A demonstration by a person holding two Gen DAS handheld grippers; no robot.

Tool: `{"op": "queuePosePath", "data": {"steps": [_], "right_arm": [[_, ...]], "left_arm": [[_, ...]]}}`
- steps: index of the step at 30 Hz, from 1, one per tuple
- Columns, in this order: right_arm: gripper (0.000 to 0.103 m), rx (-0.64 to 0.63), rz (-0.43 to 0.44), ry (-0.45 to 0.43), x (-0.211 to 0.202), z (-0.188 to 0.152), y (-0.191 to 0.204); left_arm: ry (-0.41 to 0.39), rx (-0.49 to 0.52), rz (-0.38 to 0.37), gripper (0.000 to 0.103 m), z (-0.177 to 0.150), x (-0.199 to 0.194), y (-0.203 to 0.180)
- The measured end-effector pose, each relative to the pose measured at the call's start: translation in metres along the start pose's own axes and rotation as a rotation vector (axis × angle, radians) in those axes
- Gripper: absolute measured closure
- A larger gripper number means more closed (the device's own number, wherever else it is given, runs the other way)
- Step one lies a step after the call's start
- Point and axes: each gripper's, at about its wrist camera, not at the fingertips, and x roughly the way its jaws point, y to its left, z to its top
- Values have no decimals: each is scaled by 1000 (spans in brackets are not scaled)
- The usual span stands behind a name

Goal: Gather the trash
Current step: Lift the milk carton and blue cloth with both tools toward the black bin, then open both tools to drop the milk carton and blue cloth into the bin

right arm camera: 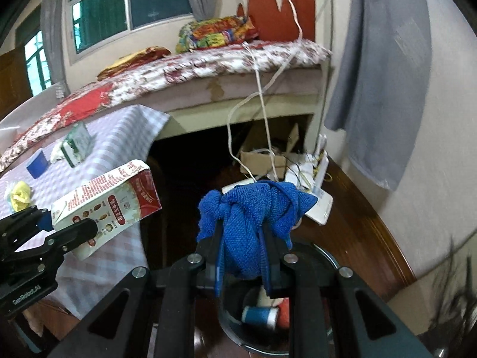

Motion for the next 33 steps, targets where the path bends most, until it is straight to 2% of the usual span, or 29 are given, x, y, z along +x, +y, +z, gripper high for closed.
{"op": "queuePosePath", "data": {"steps": [11,17,33], "right_arm": [[82,55,-32,114,29,-39,-44],[82,72,-37,178,47,-56,-59],[81,70,-38,353,95,-99,-82]], "left_arm": [[110,54,-88,64,-15,43,-33],[198,68,-126,64,-25,75,-46],[346,95,-171,64,-55,140,-74]]}}
